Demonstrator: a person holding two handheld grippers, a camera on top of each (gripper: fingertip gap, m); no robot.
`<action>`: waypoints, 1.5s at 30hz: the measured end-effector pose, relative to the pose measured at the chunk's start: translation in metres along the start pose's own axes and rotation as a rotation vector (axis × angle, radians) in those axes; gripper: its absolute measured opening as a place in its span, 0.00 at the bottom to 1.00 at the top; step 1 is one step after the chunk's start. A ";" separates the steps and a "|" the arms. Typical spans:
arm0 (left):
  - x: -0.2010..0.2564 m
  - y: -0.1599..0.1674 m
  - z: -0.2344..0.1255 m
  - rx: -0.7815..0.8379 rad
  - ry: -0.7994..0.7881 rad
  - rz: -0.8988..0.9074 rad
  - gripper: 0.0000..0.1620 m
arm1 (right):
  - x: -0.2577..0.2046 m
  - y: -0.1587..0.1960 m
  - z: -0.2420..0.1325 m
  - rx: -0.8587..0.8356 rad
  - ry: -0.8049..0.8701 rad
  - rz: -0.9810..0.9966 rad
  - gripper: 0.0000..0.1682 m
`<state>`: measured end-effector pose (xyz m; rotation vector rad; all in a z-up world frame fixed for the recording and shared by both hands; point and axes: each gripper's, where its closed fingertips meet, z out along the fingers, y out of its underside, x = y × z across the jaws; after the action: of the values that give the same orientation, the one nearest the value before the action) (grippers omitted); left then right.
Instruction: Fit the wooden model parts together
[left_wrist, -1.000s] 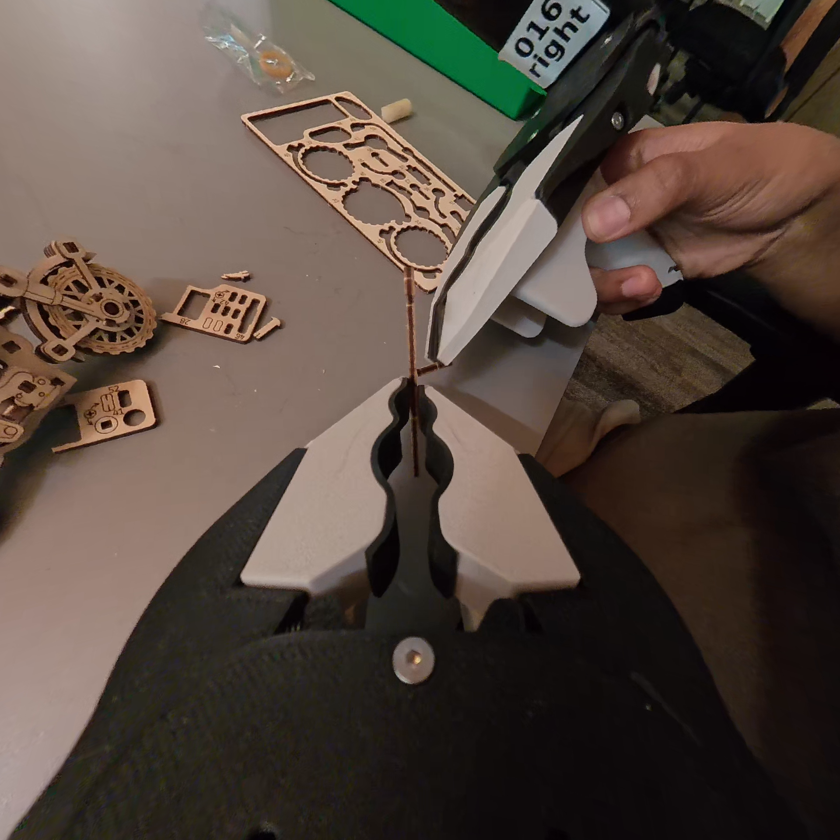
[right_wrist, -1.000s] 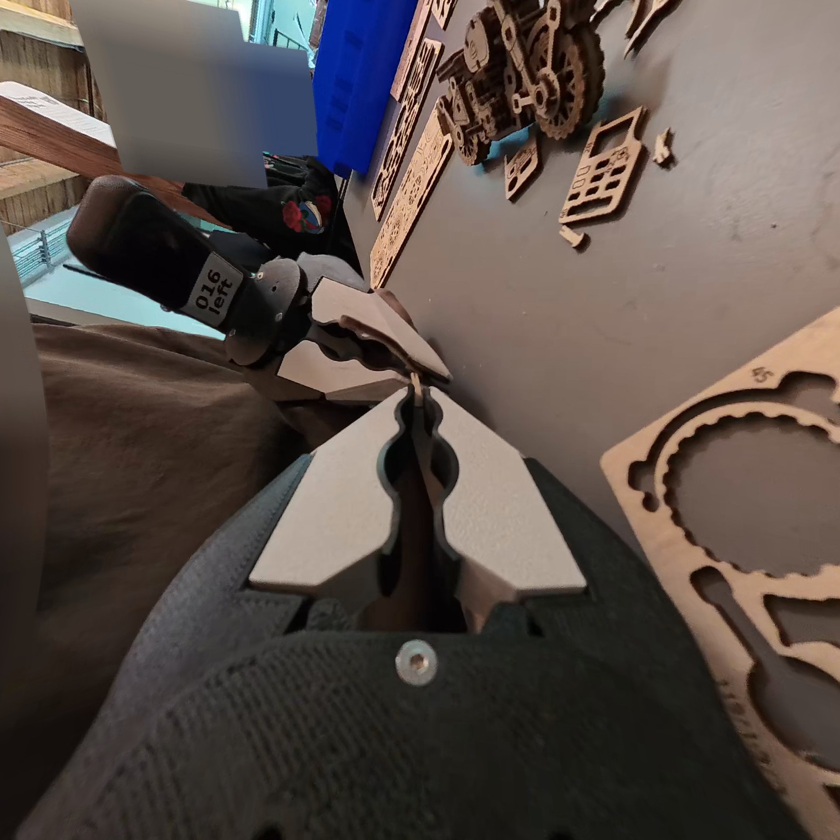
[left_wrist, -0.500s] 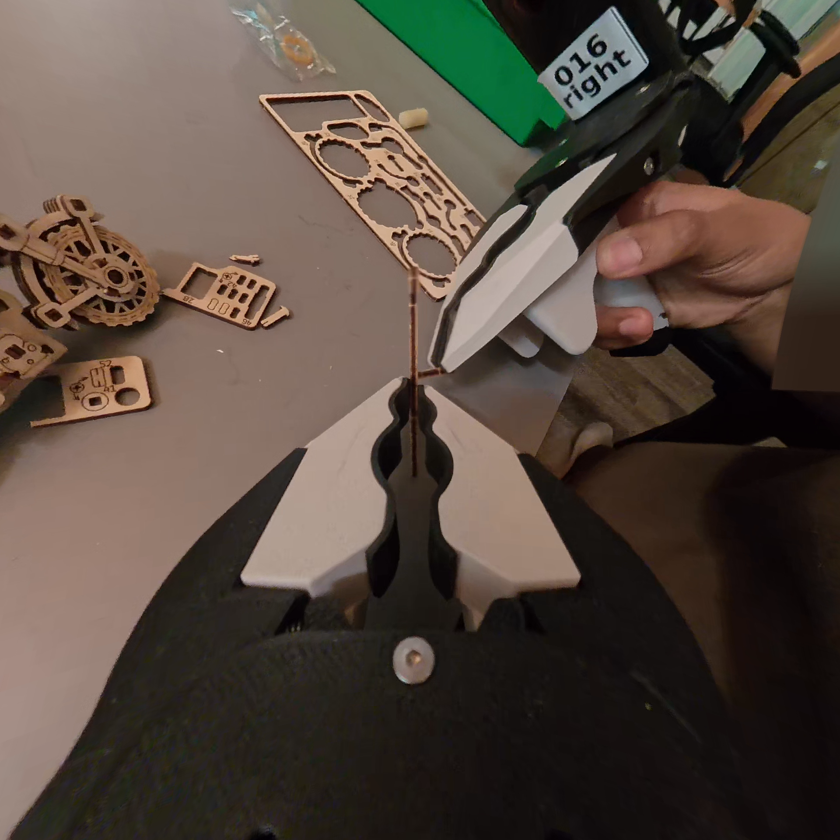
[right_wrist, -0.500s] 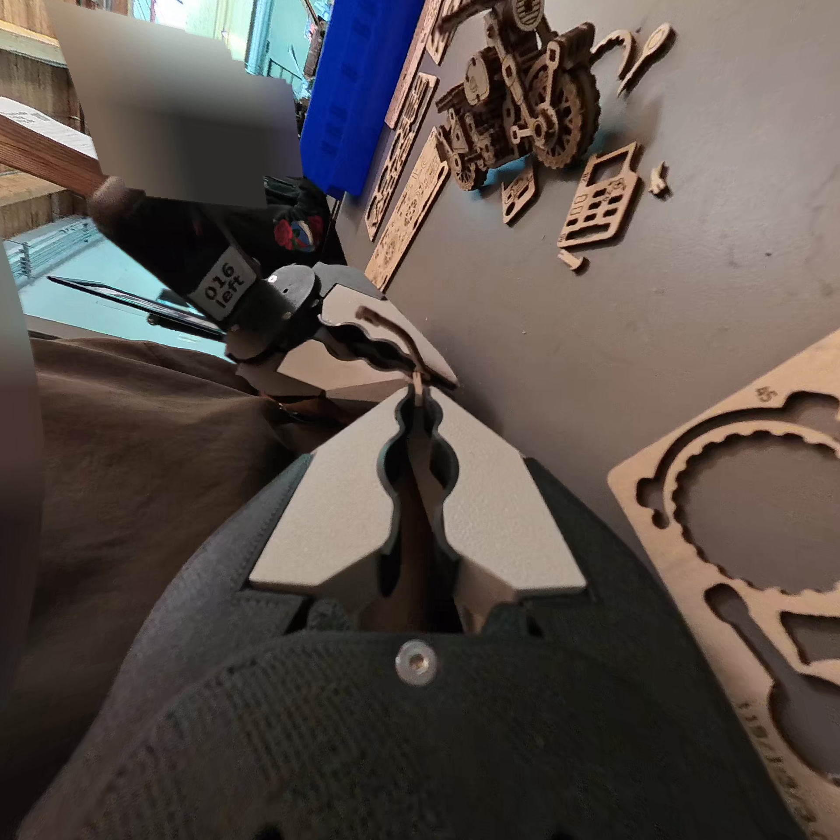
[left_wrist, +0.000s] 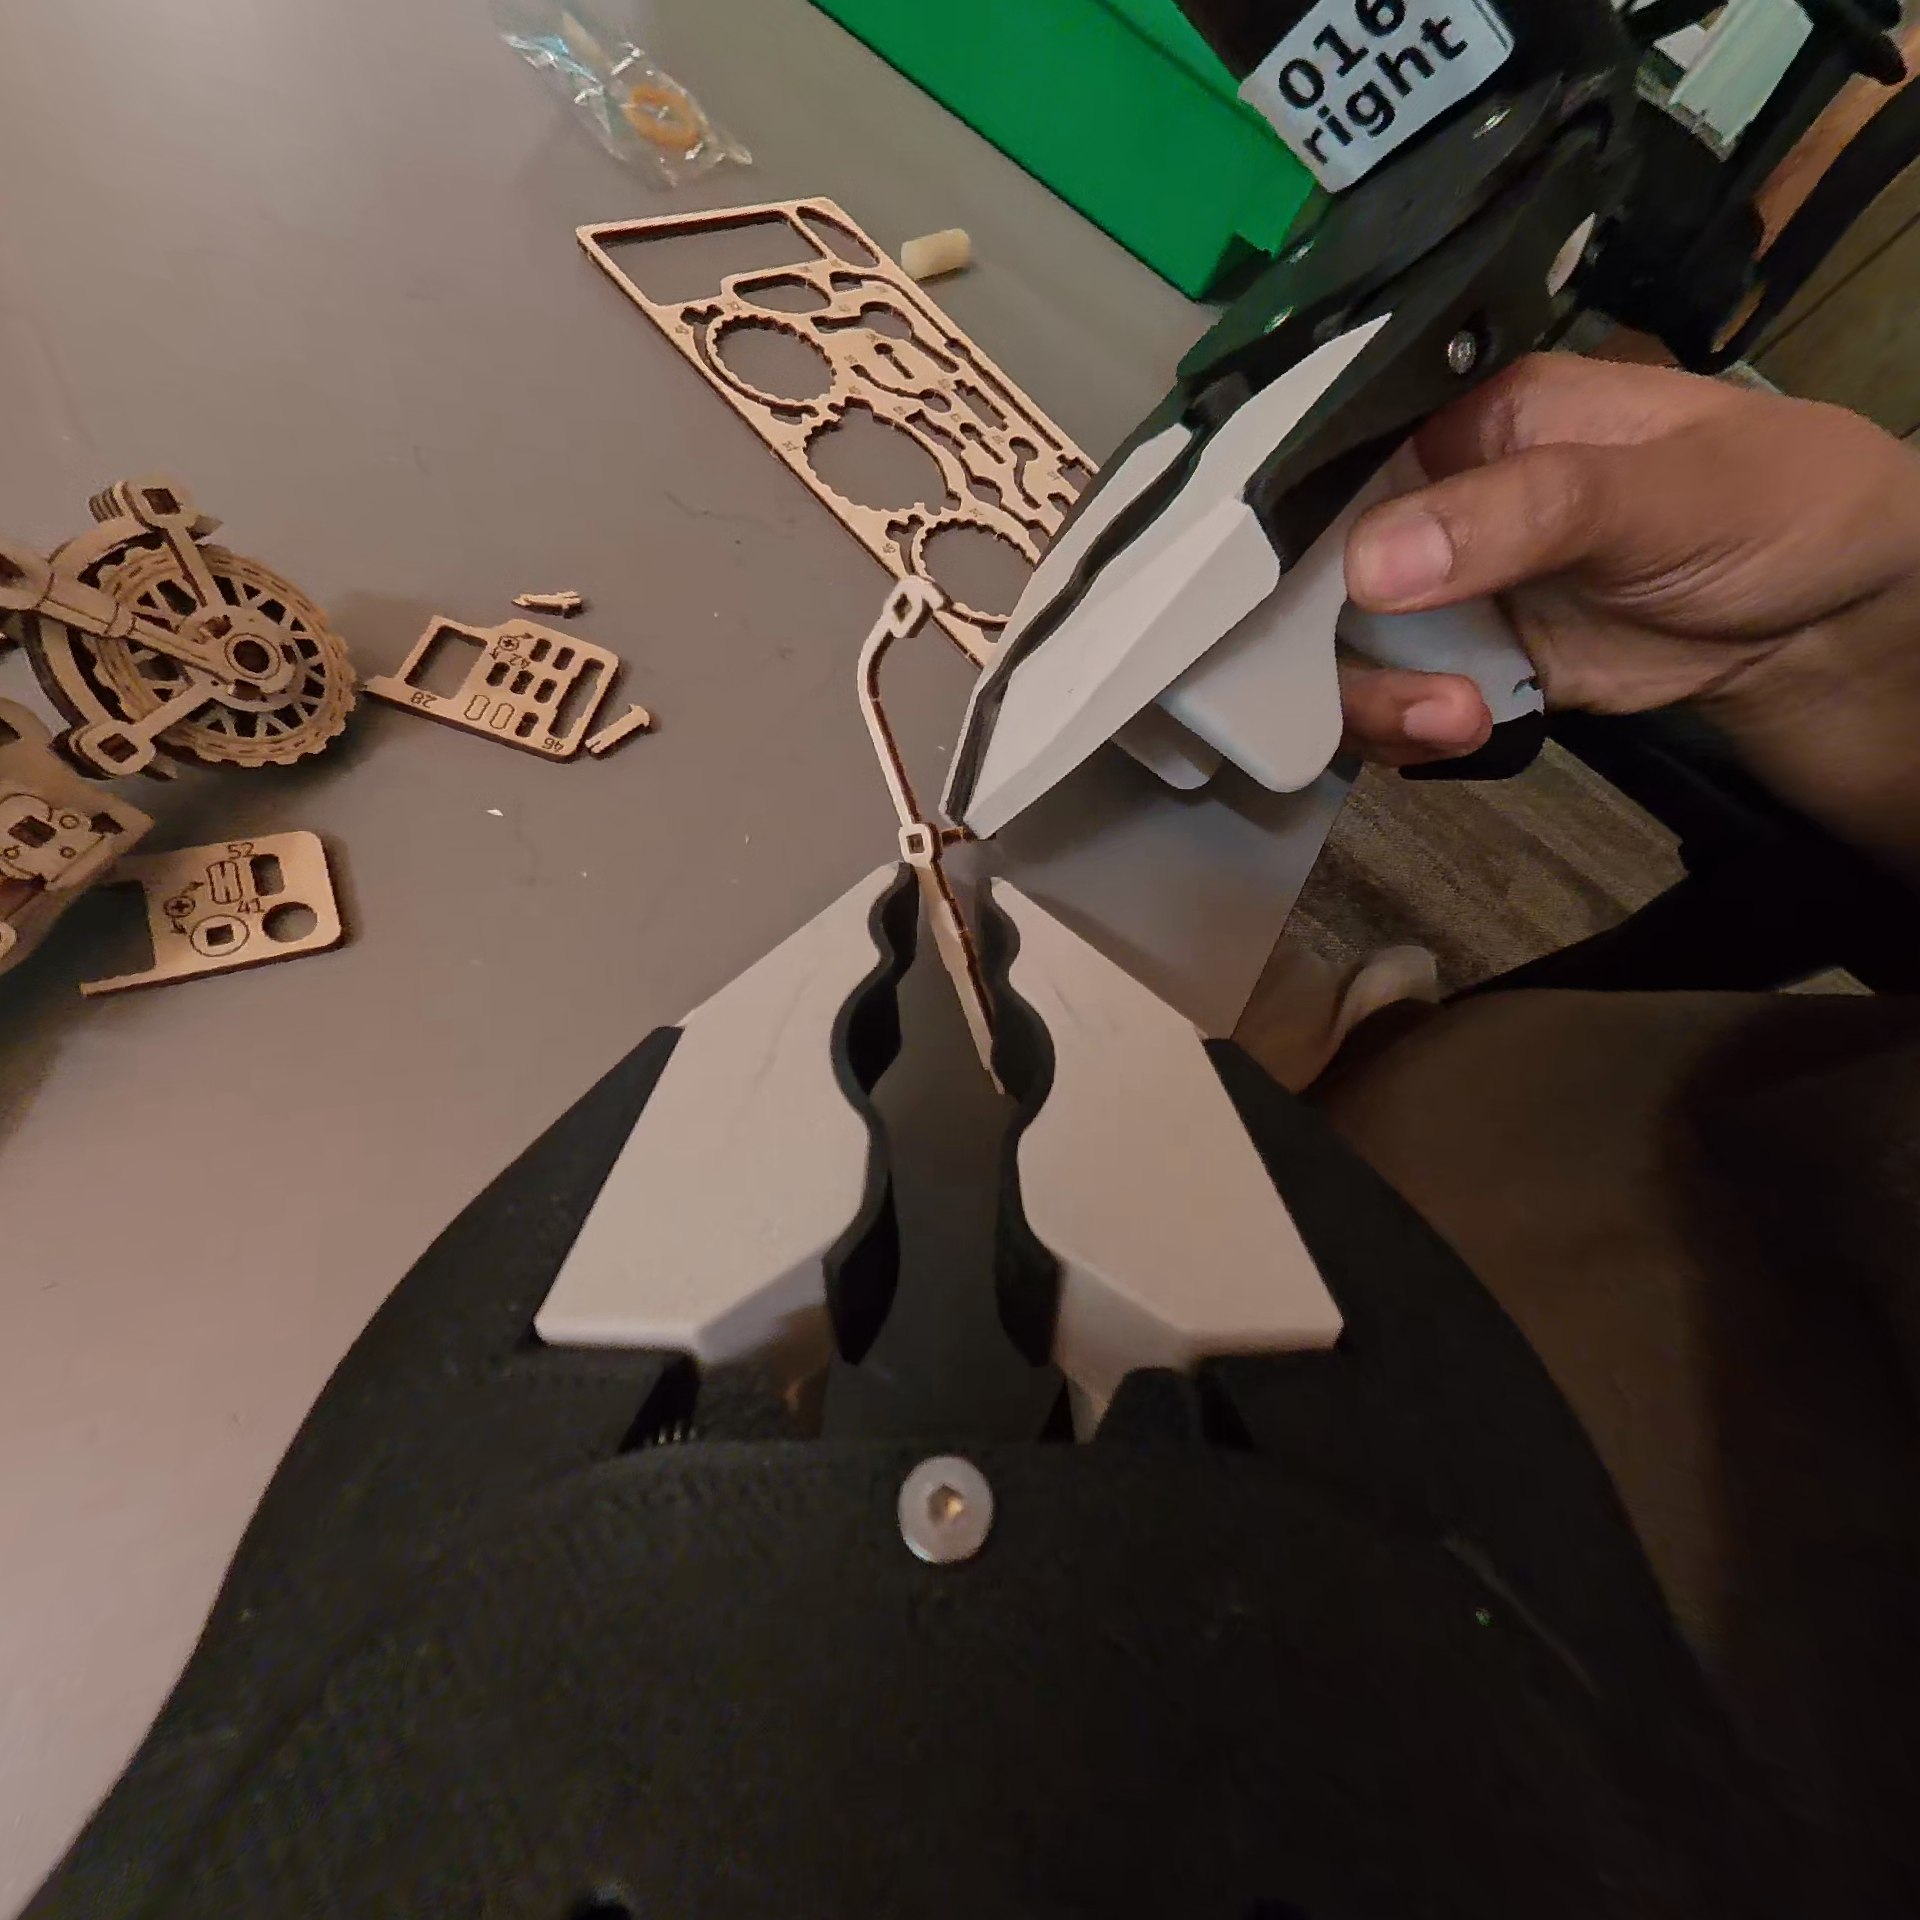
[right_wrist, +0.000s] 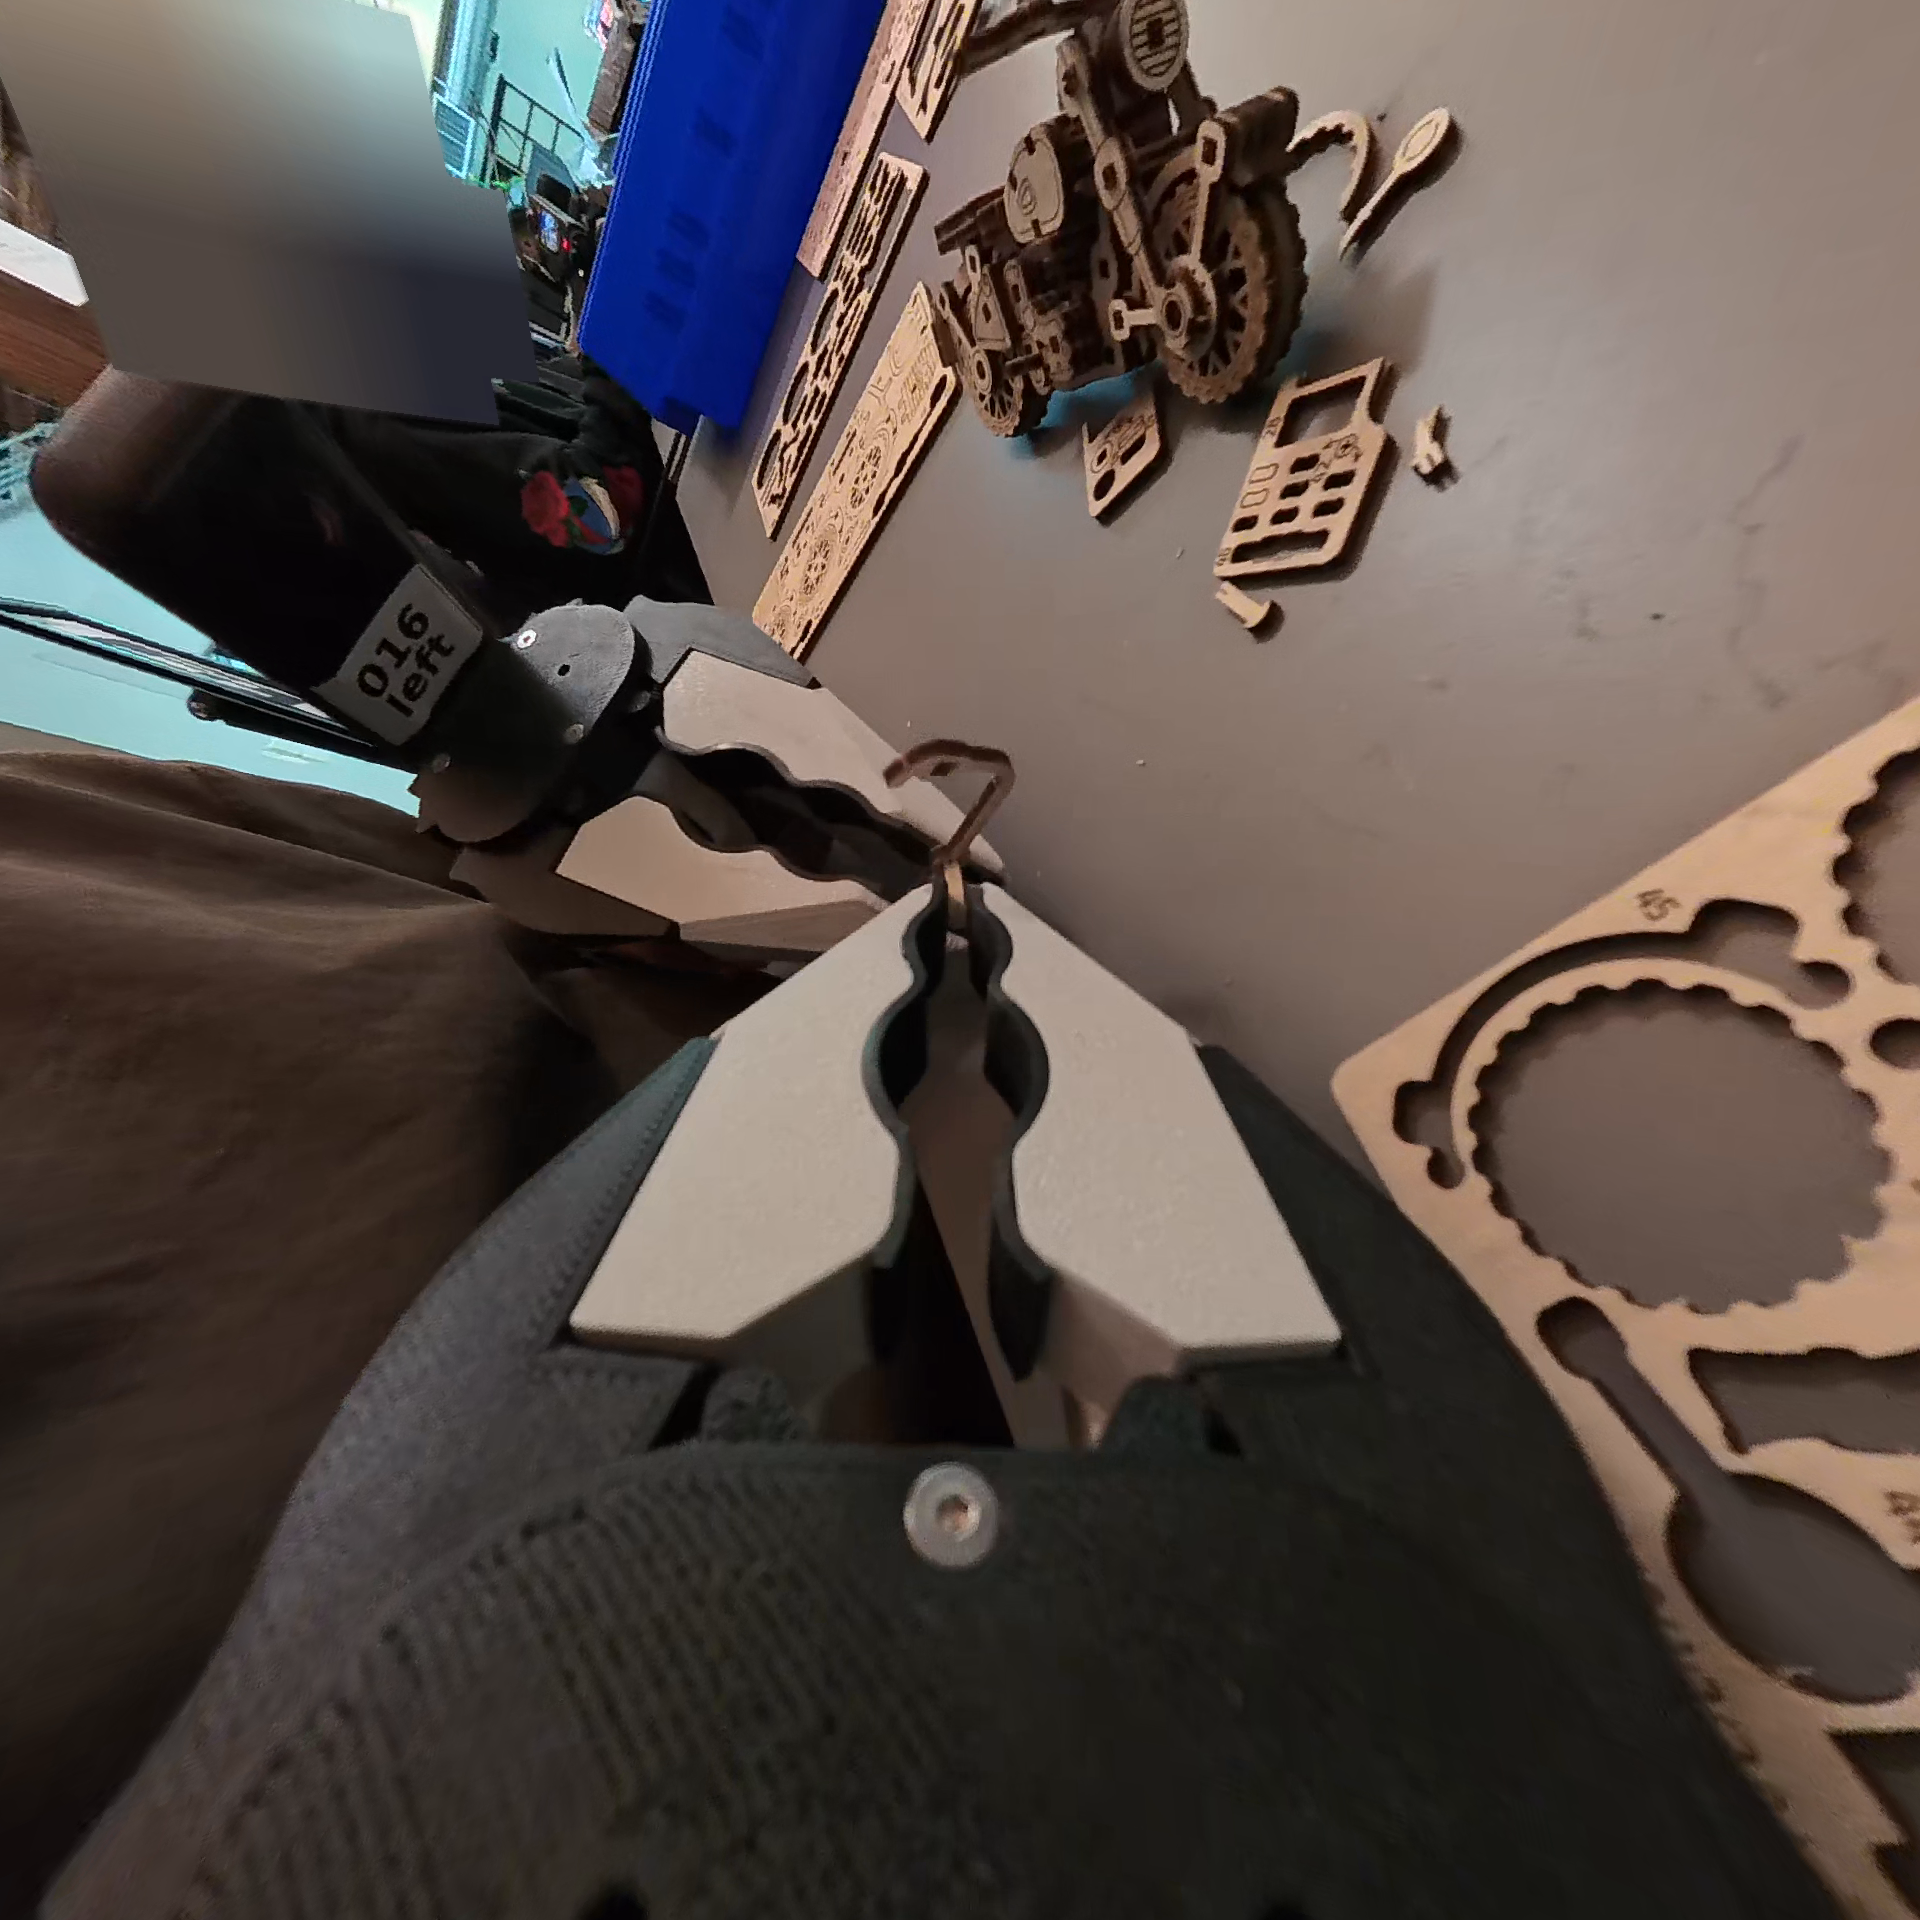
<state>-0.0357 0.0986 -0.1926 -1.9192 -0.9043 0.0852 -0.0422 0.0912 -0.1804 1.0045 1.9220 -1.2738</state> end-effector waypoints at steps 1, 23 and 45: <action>0.000 0.000 0.000 -0.001 -0.003 0.004 0.05 | 0.000 0.000 0.000 0.001 -0.003 0.002 0.01; -0.007 -0.013 -0.007 0.079 0.228 -0.446 0.00 | -0.024 -0.022 0.000 0.140 -0.181 0.042 0.12; 0.029 -0.041 -0.034 0.211 0.575 -0.482 0.00 | -0.054 -0.021 -0.014 0.122 -0.229 -0.349 0.16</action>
<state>-0.0232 0.1009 -0.1334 -1.3713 -0.8859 -0.6034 -0.0334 0.0854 -0.1220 0.5615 1.9106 -1.6402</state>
